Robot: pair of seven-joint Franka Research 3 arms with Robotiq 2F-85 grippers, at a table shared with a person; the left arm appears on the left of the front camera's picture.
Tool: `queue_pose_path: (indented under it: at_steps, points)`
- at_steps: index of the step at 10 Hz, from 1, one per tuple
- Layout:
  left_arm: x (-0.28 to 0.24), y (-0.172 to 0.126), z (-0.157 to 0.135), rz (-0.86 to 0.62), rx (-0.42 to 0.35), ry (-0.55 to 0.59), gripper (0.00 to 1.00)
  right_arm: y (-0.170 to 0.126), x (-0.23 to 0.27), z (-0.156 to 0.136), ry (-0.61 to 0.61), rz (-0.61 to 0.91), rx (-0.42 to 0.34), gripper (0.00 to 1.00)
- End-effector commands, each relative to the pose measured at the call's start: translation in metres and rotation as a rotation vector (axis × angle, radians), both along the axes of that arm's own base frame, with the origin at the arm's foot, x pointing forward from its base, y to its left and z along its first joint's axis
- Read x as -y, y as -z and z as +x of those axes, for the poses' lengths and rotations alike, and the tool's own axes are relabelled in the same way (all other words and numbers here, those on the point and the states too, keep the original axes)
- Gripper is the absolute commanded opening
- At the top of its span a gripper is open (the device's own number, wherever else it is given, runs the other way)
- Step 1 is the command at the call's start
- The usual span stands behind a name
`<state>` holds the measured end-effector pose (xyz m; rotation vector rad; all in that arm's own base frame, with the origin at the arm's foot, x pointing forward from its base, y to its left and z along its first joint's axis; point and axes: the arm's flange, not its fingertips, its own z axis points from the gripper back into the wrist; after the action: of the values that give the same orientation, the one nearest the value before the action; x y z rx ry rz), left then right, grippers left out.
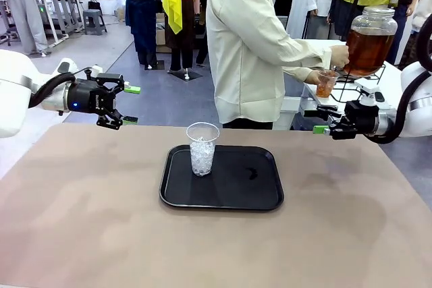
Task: Pour the drink into the iced cup.
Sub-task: Pick up the iced cup indicated by the human and present it to them.
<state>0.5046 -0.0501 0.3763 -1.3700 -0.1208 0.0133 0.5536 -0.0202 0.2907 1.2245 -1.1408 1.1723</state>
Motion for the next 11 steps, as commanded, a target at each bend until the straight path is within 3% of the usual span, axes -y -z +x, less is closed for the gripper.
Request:
queue_pose_path:
  at_steps: [1,11]
  points:
    - [-0.0001,-0.0013,-0.0001,0.001,0.003,0.0,1.0,-0.004,-0.0018,-0.0001,-0.001,-0.002,0.006,1.0]
    - [-0.0001,-0.0013,-0.0001,0.001,0.003,0.0,1.0,-0.004,-0.0018,-0.0001,-0.001,-0.002,0.006,1.0]
